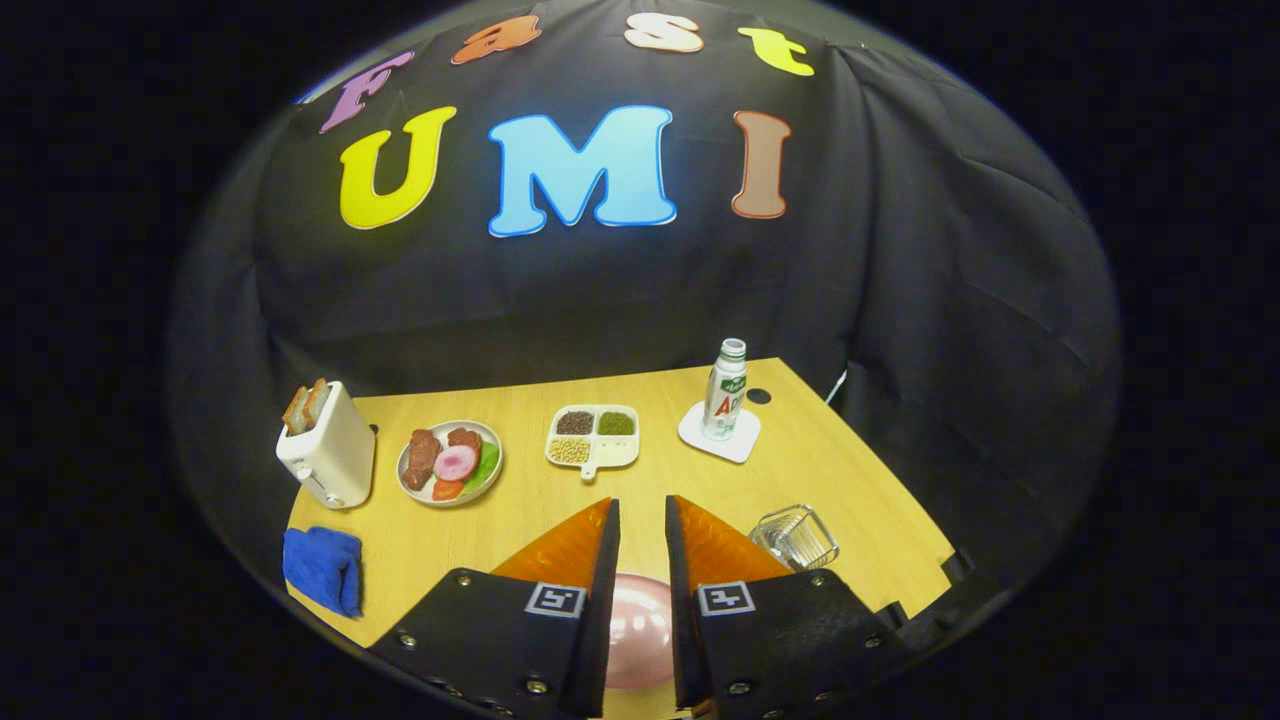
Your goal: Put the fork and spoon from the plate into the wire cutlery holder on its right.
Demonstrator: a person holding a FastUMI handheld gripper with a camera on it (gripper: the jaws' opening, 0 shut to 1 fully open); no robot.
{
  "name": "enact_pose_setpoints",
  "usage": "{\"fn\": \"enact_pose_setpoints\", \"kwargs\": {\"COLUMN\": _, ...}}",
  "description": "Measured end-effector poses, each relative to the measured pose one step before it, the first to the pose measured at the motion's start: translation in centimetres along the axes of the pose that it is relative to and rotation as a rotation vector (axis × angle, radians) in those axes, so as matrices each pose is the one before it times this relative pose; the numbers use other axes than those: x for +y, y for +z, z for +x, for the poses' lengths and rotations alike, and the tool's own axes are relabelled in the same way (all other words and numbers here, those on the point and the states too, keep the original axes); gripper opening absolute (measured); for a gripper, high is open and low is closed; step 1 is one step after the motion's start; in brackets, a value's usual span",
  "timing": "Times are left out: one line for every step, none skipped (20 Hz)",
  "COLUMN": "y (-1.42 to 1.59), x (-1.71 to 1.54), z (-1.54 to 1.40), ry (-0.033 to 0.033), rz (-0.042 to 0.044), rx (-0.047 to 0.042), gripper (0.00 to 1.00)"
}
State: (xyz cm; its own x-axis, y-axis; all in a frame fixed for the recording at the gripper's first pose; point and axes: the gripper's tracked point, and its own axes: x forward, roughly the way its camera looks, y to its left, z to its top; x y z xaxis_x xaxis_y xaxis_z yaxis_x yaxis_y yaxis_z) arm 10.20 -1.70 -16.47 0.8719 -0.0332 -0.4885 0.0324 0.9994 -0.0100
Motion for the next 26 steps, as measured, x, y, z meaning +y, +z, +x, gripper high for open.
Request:
{"fn": "enact_pose_setpoints", "kwargs": {"y": -1.046, "x": 0.769, "z": 0.085, "ry": 0.01154, "rz": -0.00641, "rx": 0.01762, "gripper": 0.27}}
{"fn": "enact_pose_setpoints", "kwargs": {"y": -0.805, "x": 0.555, "z": 0.145, "ry": 0.00998, "rz": -0.00511, "rx": 0.01525, "gripper": 0.27}}
{"fn": "enact_pose_setpoints", "kwargs": {"y": -1.049, "x": 0.653, "z": 0.258, "ry": 0.00932, "rz": -0.0019, "rx": 0.02046, "gripper": 0.27}}
{"fn": "enact_pose_setpoints", "kwargs": {"y": -1.1, "x": 0.603, "z": 0.295, "ry": 0.00979, "rz": 0.0024, "rx": 0.02037, "gripper": 0.26}}
{"fn": "enact_pose_setpoints", "kwargs": {"y": -1.187, "x": 0.461, "z": 0.248, "ry": 0.00845, "rz": 0.00227, "rx": 0.02334, "gripper": 0.27}}
{"fn": "enact_pose_setpoints", "kwargs": {"y": -1.273, "x": 0.414, "z": 0.311, "ry": 0.0064, "rz": 0.00032, "rx": 0.02654, "gripper": 0.27}}
{"fn": "enact_pose_setpoints", "kwargs": {"y": -1.355, "x": 0.289, "z": 0.401, "ry": 0.00343, "rz": -0.001, "rx": 0.02886, "gripper": 0.27}}
{"fn": "enact_pose_setpoints", "kwargs": {"y": -1.364, "x": 0.321, "z": 0.436, "ry": 0.00655, "rz": -0.00116, "rx": 0.02958, "gripper": 0.27}}
{"fn": "enact_pose_setpoints", "kwargs": {"y": -1.508, "x": 0.28, "z": 0.697, "ry": -0.00023, "rz": -0.00002, "rx": 0.0321, "gripper": 0.27}}
{"fn": "enact_pose_setpoints", "kwargs": {"y": -1.16, "x": 0.021, "z": 0.56, "ry": -0.00554, "rz": 0.00037, "rx": 0.02609, "gripper": 0.26}}
{"fn": "enact_pose_setpoints", "kwargs": {"y": -1.373, "x": 0.025, "z": 0.61, "ry": -0.00685, "rz": -0.00075, "rx": 0.03395, "gripper": 0.27}}
{"fn": "enact_pose_setpoints", "kwargs": {"y": -1.098, "x": 0.012, "z": 0.504, "ry": -0.00793, "rz": 0.00002, "rx": 0.02758, "gripper": 0.27}}
{"fn": "enact_pose_setpoints", "kwargs": {"y": -1.136, "x": 0.226, "z": 0.663, "ry": -0.00092, "rz": 0.00021, "rx": 0.02718, "gripper": 0.27}}
{"fn": "enact_pose_setpoints", "kwargs": {"y": -0.975, "x": 0.215, "z": 0.515, "ry": 0.00115, "rz": 0.00052, "rx": 0.02378, "gripper": 0.27}}
{"fn": "enact_pose_setpoints", "kwargs": {"y": -0.914, "x": 0.125, "z": 0.482, "ry": -0.00004, "rz": 0.0015, "rx": 0.02484, "gripper": 0.26}}
{"fn": "enact_pose_setpoints", "kwargs": {"y": -0.843, "x": 0.187, "z": 0.421, "ry": 0.00168, "rz": 0.00321, "rx": 0.02259, "gripper": 0.27}}
{"fn": "enact_pose_setpoints", "kwargs": {"y": -0.953, "x": 0.243, "z": 0.54, "ry": 0.00457, "rz": 0.00669, "rx": 0.02453, "gripper": 0.27}}
{"fn": "enact_pose_setpoints", "kwargs": {"y": -0.713, "x": 0.223, "z": 0.399, "ry": 0.00285, "rz": 0.00702, "rx": 0.0203, "gripper": 0.27}}
{"fn": "enact_pose_setpoints", "kwargs": {"y": -0.604, "x": 0.105, "z": 0.304, "ry": -0.00024, "rz": 0.00872, "rx": 0.01522, "gripper": 0.27}}
{"fn": "enact_pose_setpoints", "kwargs": {"y": -0.402, "x": 0.005, "z": 0.391, "ry": -0.0008, "rz": 0.01097, "rx": 0.0123, "gripper": 0.27}}
{"fn": "enact_pose_setpoints", "kwargs": {"y": -0.31, "x": -0.016, "z": 0.033, "ry": 0.00224, "rz": 0.01073, "rx": 0.01292, "gripper": 0.27}}
{"fn": "enact_pose_setpoints", "kwargs": {"y": -0.427, "x": 0.254, "z": 0.207, "ry": 0.00264, "rz": 0.00746, "rx": 0.01345, "gripper": 0.27}}
{"fn": "enact_pose_setpoints", "kwargs": {"y": -0.451, "x": 0.094, "z": 0.186, "ry": -0.00226, "rz": 0.0024, "rx": 0.01443, "gripper": 0.27}}
{"fn": "enact_pose_setpoints", "kwargs": {"y": -0.435, "x": -0.025, "z": 0.089, "ry": -0.00263, "rz": -0.00322, "rx": 0.01487, "gripper": 0.27}}
{"fn": "enact_pose_setpoints", "kwargs": {"y": 0.258, "x": -0.141, "z": -0.014, "ry": -0.00857, "rz": -0.00133, "rx": -0.00895, "gripper": 0.27}}
{"fn": "enact_pose_setpoints", "kwargs": {"y": 0.014, "x": -0.126, "z": 0.061, "ry": -0.00784, "rz": 0.0015, "rx": 0.00659, "gripper": 0.27}}
